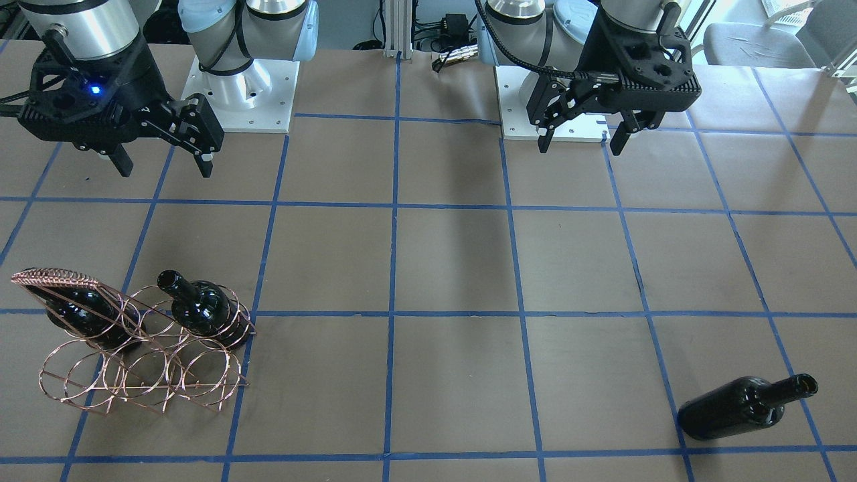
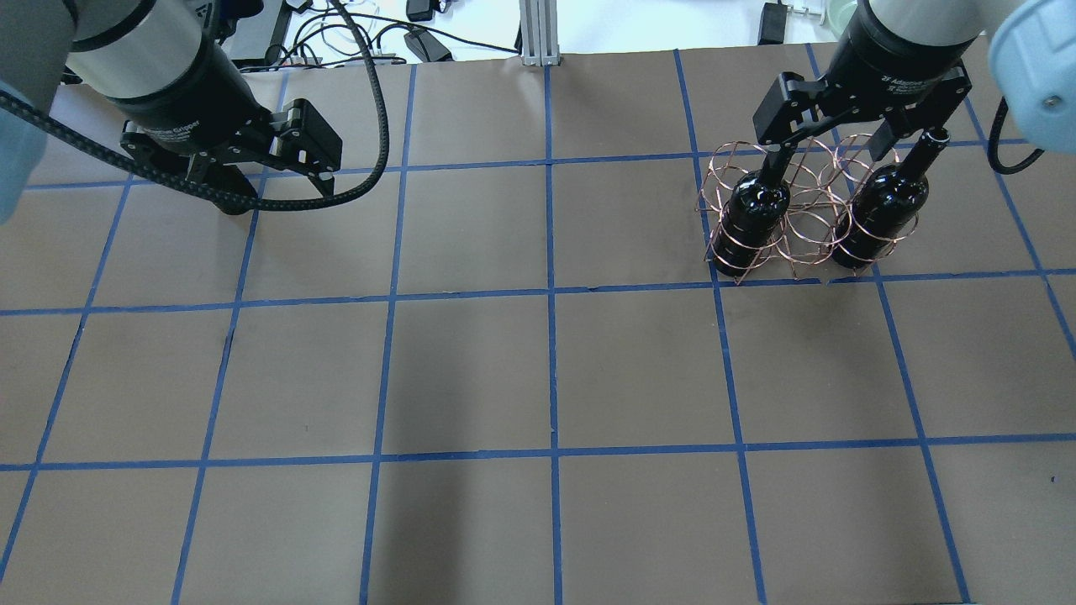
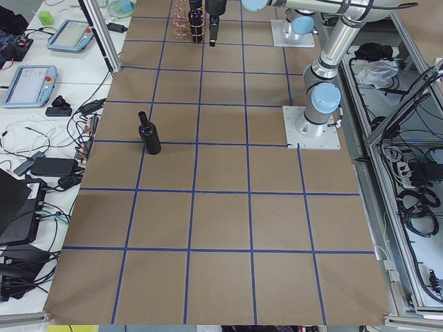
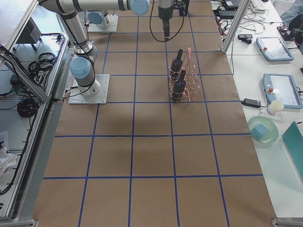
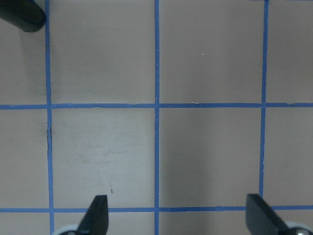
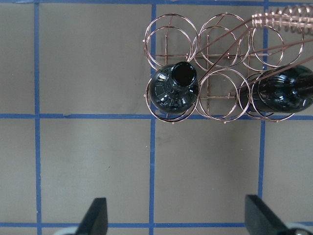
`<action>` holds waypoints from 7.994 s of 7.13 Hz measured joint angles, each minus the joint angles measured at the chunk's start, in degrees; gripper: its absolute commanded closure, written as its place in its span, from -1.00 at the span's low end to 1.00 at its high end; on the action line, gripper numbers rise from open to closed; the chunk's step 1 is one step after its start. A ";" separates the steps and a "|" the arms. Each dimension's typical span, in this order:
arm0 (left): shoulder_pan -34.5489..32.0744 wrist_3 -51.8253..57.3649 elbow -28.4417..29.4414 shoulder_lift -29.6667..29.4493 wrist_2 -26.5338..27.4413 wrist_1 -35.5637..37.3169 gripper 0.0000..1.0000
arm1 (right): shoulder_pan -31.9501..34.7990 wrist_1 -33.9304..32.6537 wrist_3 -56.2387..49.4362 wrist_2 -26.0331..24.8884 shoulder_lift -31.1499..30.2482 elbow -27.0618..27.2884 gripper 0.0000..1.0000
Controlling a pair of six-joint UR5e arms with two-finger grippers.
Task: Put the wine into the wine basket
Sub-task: 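Move the left gripper down toward the standing dark wine bottle, then lower the open left gripper around the bottle neck, then close the left gripper on the bottle neck and lift it, then carry the bottle toward the table center and set it upright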
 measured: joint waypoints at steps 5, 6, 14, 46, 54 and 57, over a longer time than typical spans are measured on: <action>0.68 0.50 -0.51 0.07 -0.02 -0.47 -1.00 | 0.00 0.00 -0.09 0.04 0.00 0.00 -1.00; 0.81 0.53 -0.54 0.06 -0.02 -0.46 -1.00 | 0.00 0.00 -0.04 0.06 0.00 0.00 -1.00; 11.76 10.39 1.41 -4.10 -0.05 1.75 -1.00 | 0.00 0.00 0.00 0.12 0.09 0.02 -1.00; 14.49 11.65 15.18 -26.58 -4.84 13.27 1.00 | 0.00 -0.26 0.06 0.20 0.18 0.18 -1.00; -13.92 -24.25 -4.69 -14.73 1.13 23.94 1.00 | 0.00 -0.54 0.10 0.25 0.26 0.23 -1.00; -17.58 -26.72 -7.39 -14.93 1.20 24.88 1.00 | 0.00 -0.61 0.10 0.26 0.26 0.26 -1.00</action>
